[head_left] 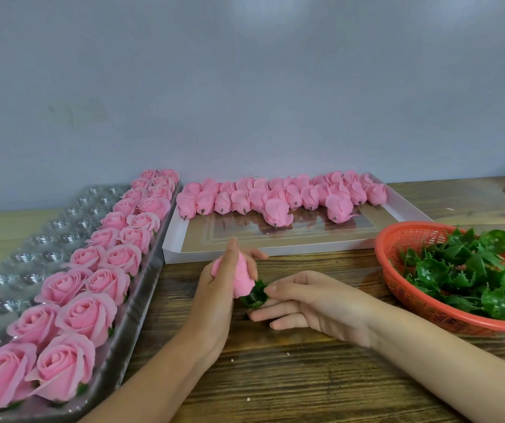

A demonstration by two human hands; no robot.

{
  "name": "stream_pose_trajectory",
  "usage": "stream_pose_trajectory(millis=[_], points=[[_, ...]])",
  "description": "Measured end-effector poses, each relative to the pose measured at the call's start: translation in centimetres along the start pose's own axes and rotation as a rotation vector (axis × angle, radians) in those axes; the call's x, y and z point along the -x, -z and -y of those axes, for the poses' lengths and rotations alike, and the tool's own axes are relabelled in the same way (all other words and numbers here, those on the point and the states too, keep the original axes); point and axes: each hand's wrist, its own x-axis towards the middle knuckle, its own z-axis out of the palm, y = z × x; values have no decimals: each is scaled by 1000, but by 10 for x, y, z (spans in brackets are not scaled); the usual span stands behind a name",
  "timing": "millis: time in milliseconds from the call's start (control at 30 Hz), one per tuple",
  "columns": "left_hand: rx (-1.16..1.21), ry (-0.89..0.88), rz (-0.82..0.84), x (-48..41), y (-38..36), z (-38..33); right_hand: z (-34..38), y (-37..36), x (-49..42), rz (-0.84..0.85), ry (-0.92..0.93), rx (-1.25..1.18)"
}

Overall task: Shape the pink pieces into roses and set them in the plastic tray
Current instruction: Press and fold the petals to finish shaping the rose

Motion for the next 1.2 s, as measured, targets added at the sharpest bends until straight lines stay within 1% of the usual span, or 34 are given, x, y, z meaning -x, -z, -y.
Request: stream_pose_trajectory(millis=[233,300,333,400,467,500,567,600,667,733,800,967,1067,1200], points=[[23,24,-16,2,-1,-3,1,-2,1,-8,-1,-2],[-10,22,-10,3,-2,-4,1,-3,1,-13,2,30],[-63,-2,0,4,-3,-5,0,-3,1,-16,5,58],[-297,-139,25,9,-8,-5,-2,-4,0,-22,27,129],[-520,-341,59,14,-16,-4,-5,-6,0,-40,71,211],[-580,-448,76,17,-19,-4,-6,-7,0,-50,98,252],[-633,-641,117,22,-25,-5,-5,-10,4,-60,155,326],[-642,-709,136,24,-26,-4,-5,-10,5,-65,183,376],[-654,-788,175,26,-27,-2,-6,-10,7,-88,233,495],[-685,-803,202,27,-28,1,-8,-9,8,-112,281,580],[-703,-782,212,26,-27,2,-7,-10,9,-110,295,581],[-761,-724,148,17,-20,1,-7,-9,4,-55,202,500],[-777,-660,104,13,-15,0,-8,-3,1,-17,151,385],[-674,-532,59,11,-13,-4,-3,4,-1,81,59,168]])
